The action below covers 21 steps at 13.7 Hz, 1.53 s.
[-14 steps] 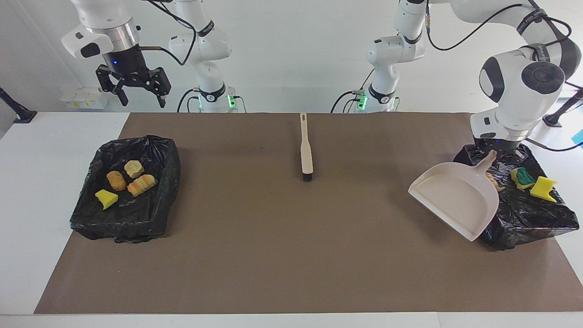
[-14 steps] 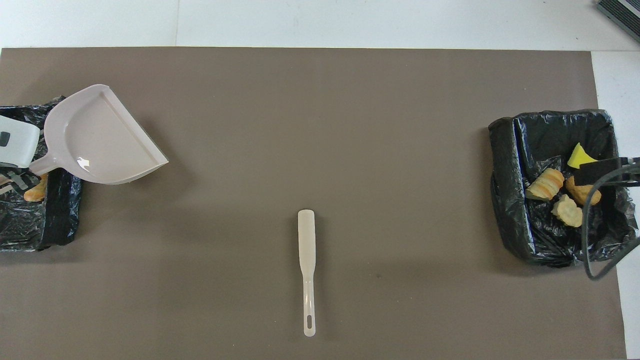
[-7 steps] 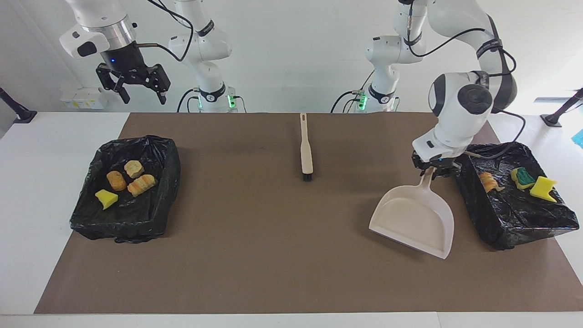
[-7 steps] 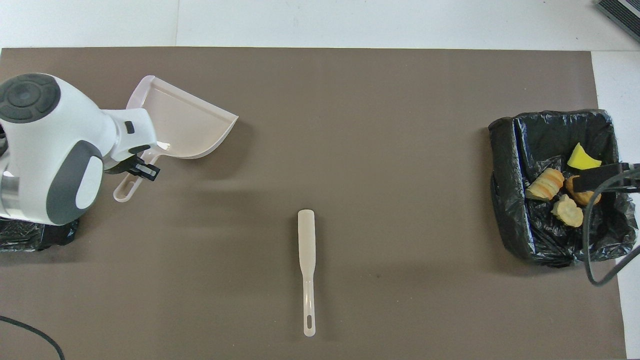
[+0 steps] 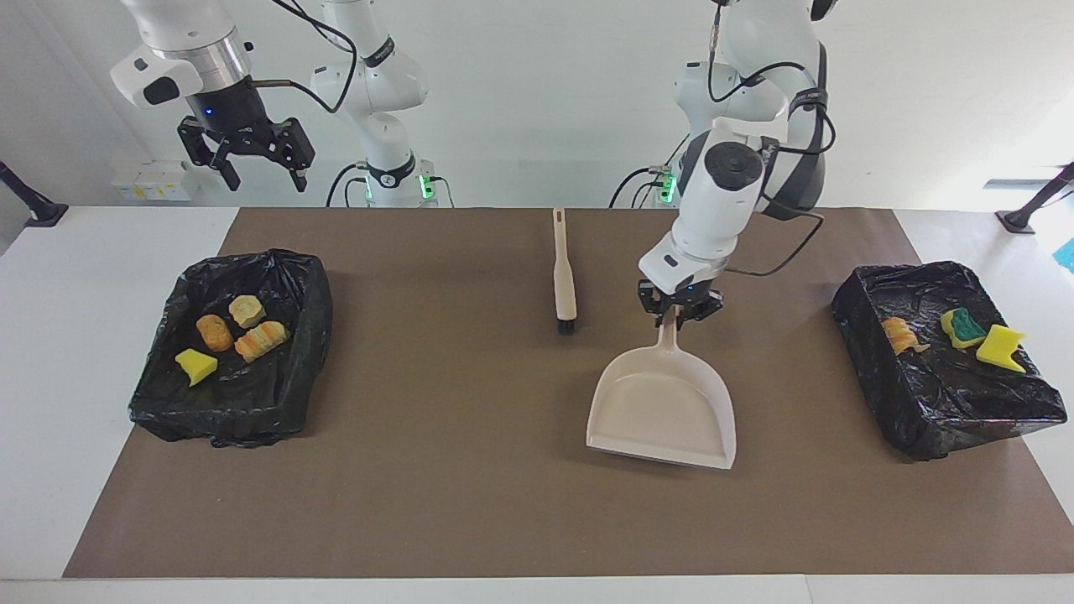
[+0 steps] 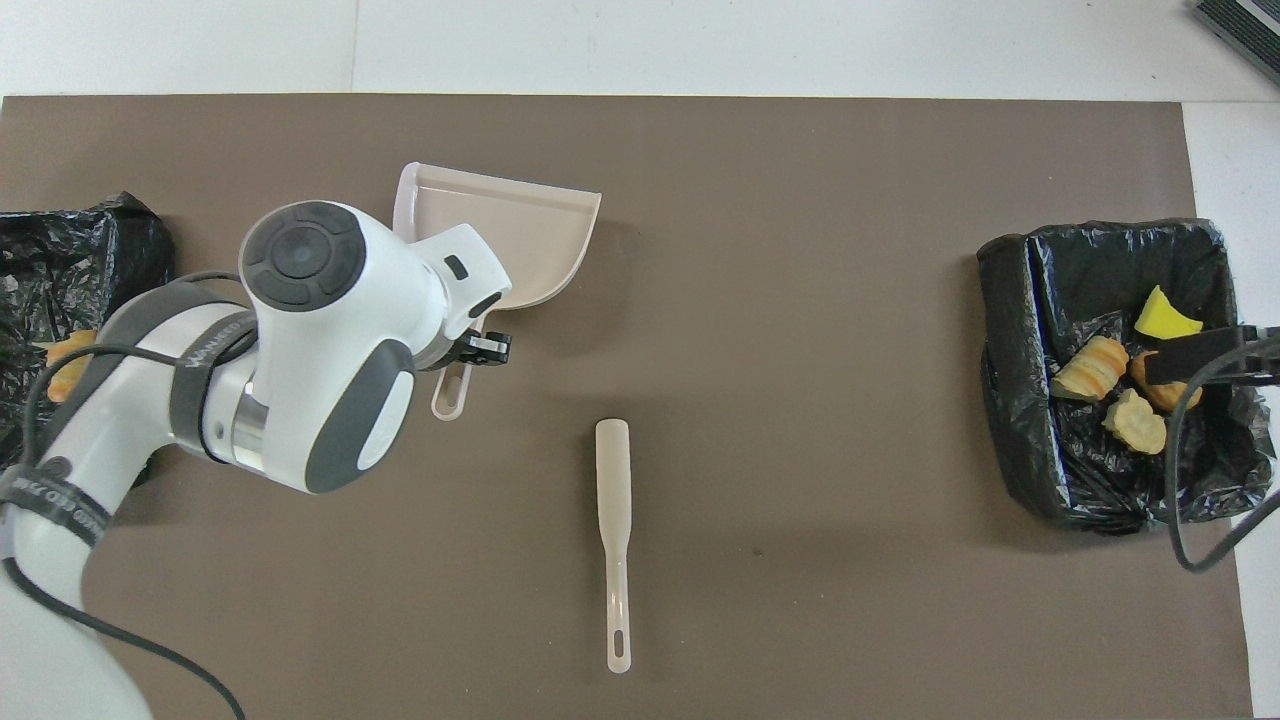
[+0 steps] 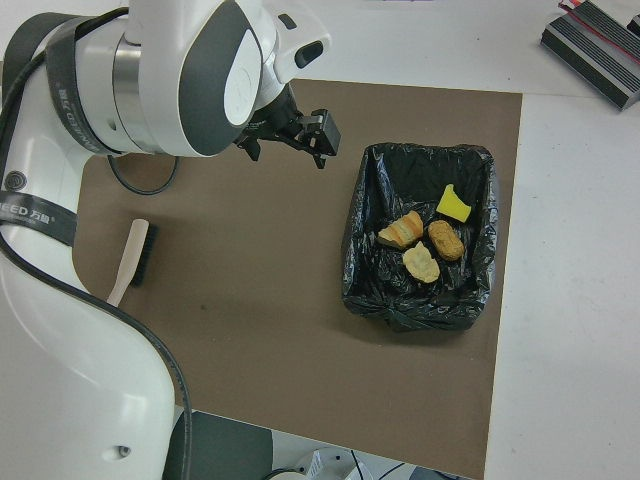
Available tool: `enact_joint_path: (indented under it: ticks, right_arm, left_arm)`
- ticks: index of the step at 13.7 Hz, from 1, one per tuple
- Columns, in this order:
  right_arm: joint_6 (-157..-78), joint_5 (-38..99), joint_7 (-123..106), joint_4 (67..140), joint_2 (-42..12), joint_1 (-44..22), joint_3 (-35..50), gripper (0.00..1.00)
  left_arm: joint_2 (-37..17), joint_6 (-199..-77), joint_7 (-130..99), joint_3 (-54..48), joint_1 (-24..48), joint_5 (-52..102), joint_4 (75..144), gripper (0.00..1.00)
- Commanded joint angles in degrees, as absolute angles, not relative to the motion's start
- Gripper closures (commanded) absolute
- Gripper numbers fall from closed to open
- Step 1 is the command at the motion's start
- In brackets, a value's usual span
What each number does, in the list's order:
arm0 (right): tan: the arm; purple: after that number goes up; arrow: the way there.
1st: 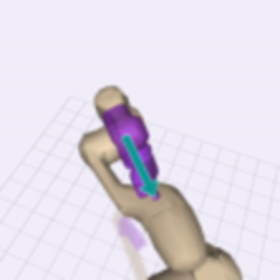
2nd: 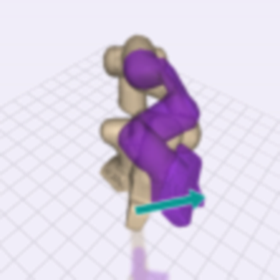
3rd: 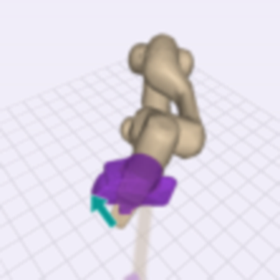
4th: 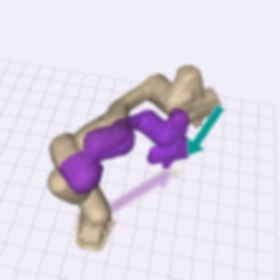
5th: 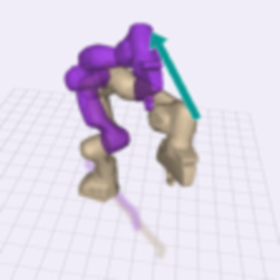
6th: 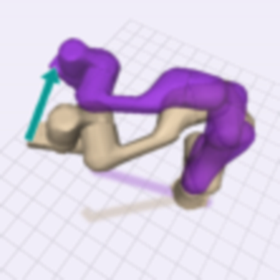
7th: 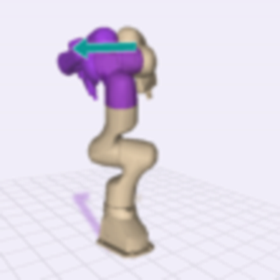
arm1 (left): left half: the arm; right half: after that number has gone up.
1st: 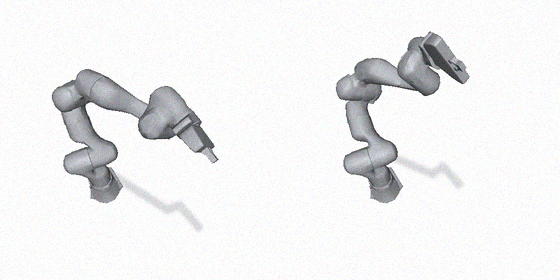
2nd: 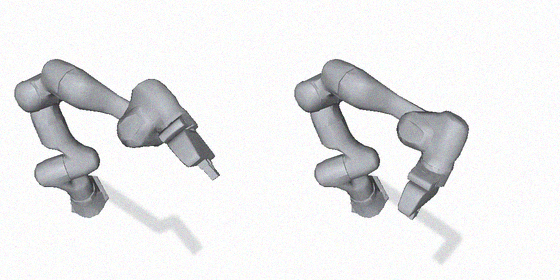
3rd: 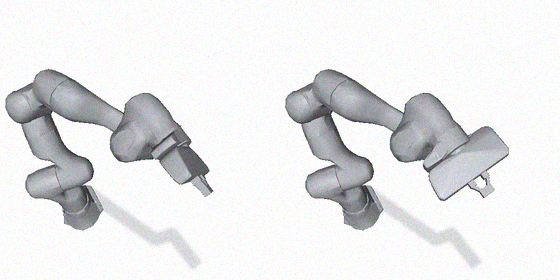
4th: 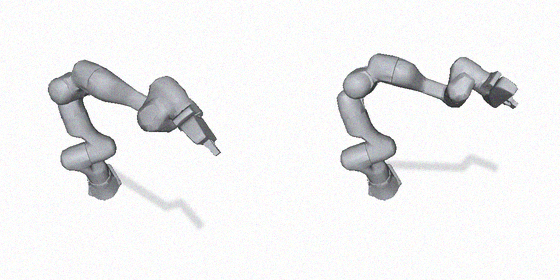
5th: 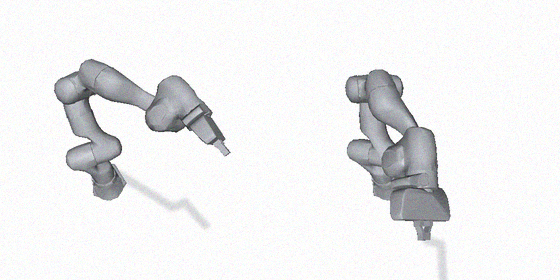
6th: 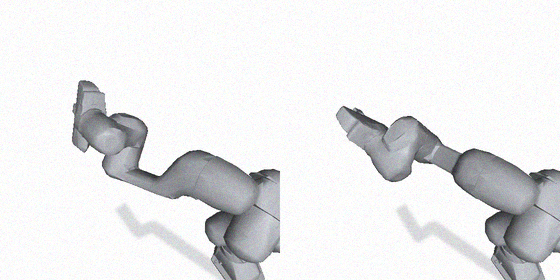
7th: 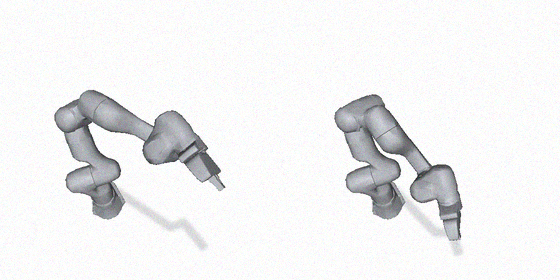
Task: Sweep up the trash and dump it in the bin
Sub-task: 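Set the empty dustpan on the table above the brush with the left gripper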
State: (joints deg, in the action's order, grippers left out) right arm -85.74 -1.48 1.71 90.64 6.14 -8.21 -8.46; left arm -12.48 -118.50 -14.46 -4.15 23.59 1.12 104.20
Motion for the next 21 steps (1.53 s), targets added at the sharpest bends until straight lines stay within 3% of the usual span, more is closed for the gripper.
enact_joint_path:
  ticks: [1,5,6,7,8,9,10,11,16,21]
  right_arm:
    - [-85.52,-0.70,0.70,91.49,7.12,-8.44,-8.88,0.00]
    - [-85.52,-0.70,0.70,91.49,7.12,-8.44,-8.88,0.00]
    - [-85.52,-0.70,0.70,91.49,7.12,-8.44,-8.88,0.00]
    - [-85.52,-0.70,0.70,91.49,7.12,-8.44,-8.88,0.00]
    - [-85.52,-0.70,0.70,91.49,7.12,-8.44,-8.88,0.00]
    - [-85.52,-0.70,0.70,91.49,7.12,-8.44,-8.88,0.00]
    - [-85.52,-0.70,0.70,91.49,7.12,-8.44,-8.88,0.00]
    - [-85.52,-0.70,0.70,91.49,7.12,-8.44,-8.88,0.00]
    - [-85.52,-0.70,0.70,91.49,7.12,-8.44,-8.88,0.00]
    - [-85.52,-0.70,0.70,91.49,7.12,-8.35,-8.88,0.00]
  left_arm:
    - [-20.19,-119.18,-23.25,-2.90,28.90,2.55,96.17,1.00]
    - [-30.30,-122.51,-33.12,-2.55,34.01,1.06,89.23,1.00]
    - [-30.32,-122.69,-33.22,-2.55,33.93,0.01,88.86,1.00]
    - [-29.97,-122.70,-33.40,-2.46,33.49,0.09,88.60,0.93]
    - [-28.49,-122.78,-33.57,-2.37,33.05,0.00,88.59,0.82]
    - [-26.65,-122.09,-33.92,-2.29,32.61,0.17,89.03,0.51]
    - [-24.98,-121.30,-34.45,-2.20,32.17,0.18,89.47,0.08]
    - [-24.00,-120.51,-34.80,-2.20,31.12,0.09,90.08,0.00]
    - [-21.54,-116.11,-34.11,-2.20,28.04,0.09,89.91,0.00]
    - [-17.94,-112.60,-20.86,-2.29,18.22,0.26,89.56,0.00]
